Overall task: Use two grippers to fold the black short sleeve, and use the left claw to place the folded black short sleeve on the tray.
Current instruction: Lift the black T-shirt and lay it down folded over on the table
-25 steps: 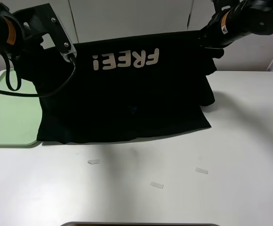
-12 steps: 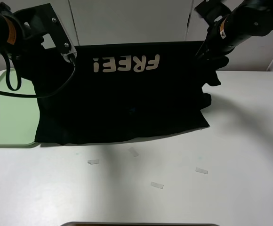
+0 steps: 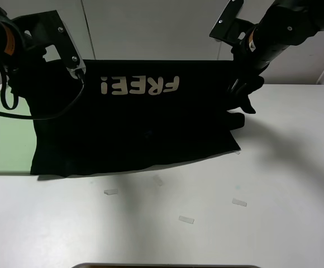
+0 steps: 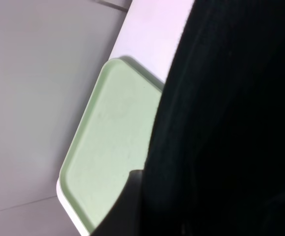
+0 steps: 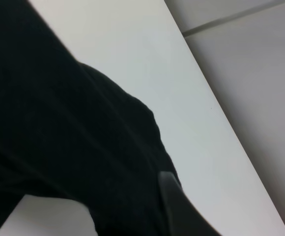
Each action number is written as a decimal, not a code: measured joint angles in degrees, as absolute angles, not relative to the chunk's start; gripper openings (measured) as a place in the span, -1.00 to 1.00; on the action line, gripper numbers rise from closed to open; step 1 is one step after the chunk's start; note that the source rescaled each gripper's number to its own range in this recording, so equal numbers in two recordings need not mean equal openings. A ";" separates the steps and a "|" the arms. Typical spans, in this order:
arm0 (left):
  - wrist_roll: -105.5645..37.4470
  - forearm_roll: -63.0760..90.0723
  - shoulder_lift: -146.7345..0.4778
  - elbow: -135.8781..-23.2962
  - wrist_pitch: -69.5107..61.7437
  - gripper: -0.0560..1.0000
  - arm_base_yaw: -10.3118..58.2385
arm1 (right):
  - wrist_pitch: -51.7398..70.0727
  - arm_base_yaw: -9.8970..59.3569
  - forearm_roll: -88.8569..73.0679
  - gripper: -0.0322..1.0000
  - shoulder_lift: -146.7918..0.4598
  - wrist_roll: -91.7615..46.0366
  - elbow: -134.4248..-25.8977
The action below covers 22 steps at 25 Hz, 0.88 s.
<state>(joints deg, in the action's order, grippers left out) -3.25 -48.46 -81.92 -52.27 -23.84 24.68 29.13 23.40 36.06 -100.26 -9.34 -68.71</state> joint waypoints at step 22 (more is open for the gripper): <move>-23.99 -53.99 -91.39 -45.01 -20.98 -0.89 24.68 | 28.43 23.44 36.74 -0.94 -113.16 -18.11 -68.90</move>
<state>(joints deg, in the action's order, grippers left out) -23.99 -53.99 -91.39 -45.01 -20.98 24.68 28.43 23.44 36.74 -113.16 -18.11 -68.90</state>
